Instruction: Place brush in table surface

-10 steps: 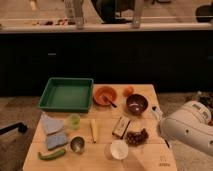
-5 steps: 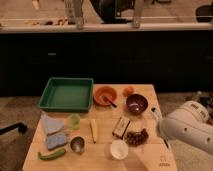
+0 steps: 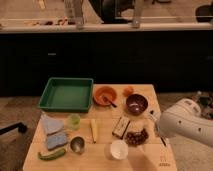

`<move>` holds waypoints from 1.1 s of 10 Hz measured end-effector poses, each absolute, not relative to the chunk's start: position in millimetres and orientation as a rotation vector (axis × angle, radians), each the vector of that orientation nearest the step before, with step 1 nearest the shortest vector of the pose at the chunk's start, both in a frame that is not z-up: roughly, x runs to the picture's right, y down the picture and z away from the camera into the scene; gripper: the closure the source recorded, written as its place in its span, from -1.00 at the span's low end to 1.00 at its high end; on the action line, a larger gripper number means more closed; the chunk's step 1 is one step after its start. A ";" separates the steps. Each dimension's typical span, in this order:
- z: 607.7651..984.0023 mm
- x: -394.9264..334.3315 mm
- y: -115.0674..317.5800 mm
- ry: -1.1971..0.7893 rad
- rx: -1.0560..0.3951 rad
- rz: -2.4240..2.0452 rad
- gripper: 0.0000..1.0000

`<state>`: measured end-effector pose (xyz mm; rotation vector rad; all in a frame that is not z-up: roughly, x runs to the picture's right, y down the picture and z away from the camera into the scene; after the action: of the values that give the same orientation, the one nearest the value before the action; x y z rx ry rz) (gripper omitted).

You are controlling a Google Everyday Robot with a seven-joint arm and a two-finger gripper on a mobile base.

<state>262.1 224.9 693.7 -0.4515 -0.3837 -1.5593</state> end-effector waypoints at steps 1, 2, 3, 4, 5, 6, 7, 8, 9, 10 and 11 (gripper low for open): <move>702.4 261.9 227.6 -0.403 -0.467 -1.555 1.00; 709.5 261.4 229.3 -0.418 -0.475 -1.552 1.00; 714.7 261.7 231.2 -0.431 -0.486 -1.549 1.00; 719.2 262.2 233.1 -0.443 -0.496 -1.546 1.00; 726.5 263.0 237.5 -0.458 -0.514 -1.544 1.00; 736.7 257.9 239.4 -0.478 -0.521 -1.552 1.00; 741.3 256.8 241.1 -0.489 -0.531 -1.554 1.00; 746.8 257.3 243.1 -0.502 -0.545 -1.556 1.00; 751.3 257.0 244.7 -0.514 -0.558 -1.559 1.00; 756.6 254.7 245.8 -0.528 -0.572 -1.567 1.00; 760.6 252.7 246.4 -0.538 -0.584 -1.574 1.00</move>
<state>252.7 246.4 760.6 -0.5836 -0.5382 -1.5745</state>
